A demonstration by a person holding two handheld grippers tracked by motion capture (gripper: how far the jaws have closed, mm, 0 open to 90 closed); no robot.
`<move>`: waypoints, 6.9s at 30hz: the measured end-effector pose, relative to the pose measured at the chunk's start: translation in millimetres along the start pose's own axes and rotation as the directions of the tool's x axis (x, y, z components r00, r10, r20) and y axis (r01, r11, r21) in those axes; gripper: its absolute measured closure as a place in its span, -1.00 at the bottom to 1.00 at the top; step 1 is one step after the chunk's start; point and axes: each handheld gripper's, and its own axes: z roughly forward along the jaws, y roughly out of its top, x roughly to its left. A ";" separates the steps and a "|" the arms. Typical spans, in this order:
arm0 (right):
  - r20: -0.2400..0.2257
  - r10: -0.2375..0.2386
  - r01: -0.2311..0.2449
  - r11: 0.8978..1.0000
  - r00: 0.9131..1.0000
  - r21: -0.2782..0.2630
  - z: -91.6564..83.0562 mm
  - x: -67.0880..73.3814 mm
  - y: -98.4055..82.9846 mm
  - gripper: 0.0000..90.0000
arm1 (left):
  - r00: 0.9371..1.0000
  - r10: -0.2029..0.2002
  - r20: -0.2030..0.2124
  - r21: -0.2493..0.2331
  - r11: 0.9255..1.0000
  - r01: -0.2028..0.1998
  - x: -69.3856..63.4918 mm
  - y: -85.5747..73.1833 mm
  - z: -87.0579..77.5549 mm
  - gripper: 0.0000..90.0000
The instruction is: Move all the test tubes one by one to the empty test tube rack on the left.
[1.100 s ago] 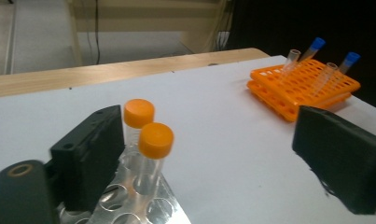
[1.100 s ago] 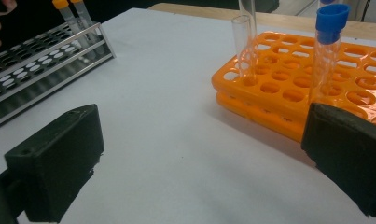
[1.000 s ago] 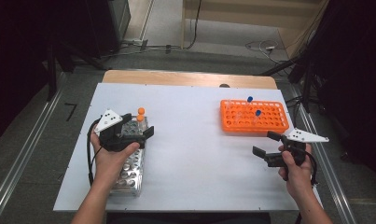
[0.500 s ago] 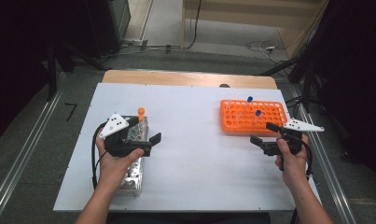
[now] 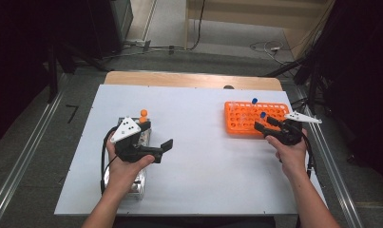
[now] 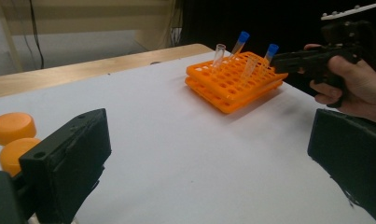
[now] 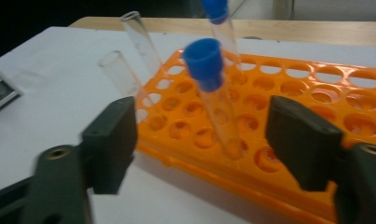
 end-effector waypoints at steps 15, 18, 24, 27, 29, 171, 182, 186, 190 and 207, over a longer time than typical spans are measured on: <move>0.106 -0.069 0.068 0.998 0.992 0.017 25.1 -1.3 -13.8 0.52 | 1.000 0.016 0.025 0.022 1.000 -0.016 -8.5 -2.3 7.0 -1.00; 0.136 -0.081 0.082 0.997 0.987 0.003 26.0 0.3 -16.8 0.59 | 1.000 0.017 0.025 0.025 1.000 -0.018 -9.1 -2.7 7.4 -1.00; 0.153 -0.092 0.095 0.995 0.984 -0.011 24.3 -0.4 -18.7 0.67 | 0.999 0.017 0.028 0.031 0.999 -0.018 -9.7 -3.5 9.1 -1.00; 0.141 -0.088 0.093 0.995 0.986 -0.033 21.0 0.0 -16.4 0.67 | 0.999 0.017 0.029 0.032 0.999 -0.018 -10.9 -3.7 10.3 -1.00; 0.137 -0.085 0.093 0.994 0.987 -0.054 16.9 1.1 -13.7 0.67 | 0.999 0.019 0.029 0.033 0.999 -0.020 -11.3 -3.7 10.5 -1.00; -0.350 -0.249 0.264 0.965 0.903 -0.006 -24.8 125.4 -16.7 -1.00 | 0.988 0.077 0.132 -0.041 0.997 -0.072 -8.3 12.2 10.2 0.71; -0.250 -0.196 0.200 0.980 0.948 -0.012 -40.7 77.1 -17.8 -1.00 | 0.998 0.045 0.041 -0.080 0.996 -0.042 21.8 15.0 -9.1 0.71; -0.228 -0.184 0.185 0.983 0.956 -0.016 -42.1 64.8 -17.8 -1.00 | 0.999 0.035 0.004 -0.090 0.995 -0.035 31.0 14.8 -16.2 0.71; -0.210 -0.176 0.176 0.984 0.962 -0.014 -42.3 56.5 -18.4 -1.00 | 0.999 0.026 -0.039 -0.103 0.994 -0.030 40.4 13.1 -22.0 0.71; -0.190 -0.149 0.150 0.989 0.970 -0.008 -42.2 45.4 -19.6 -1.00 | 0.982 0.015 -0.188 -0.111 0.993 -0.036 61.6 -3.7 -23.2 0.71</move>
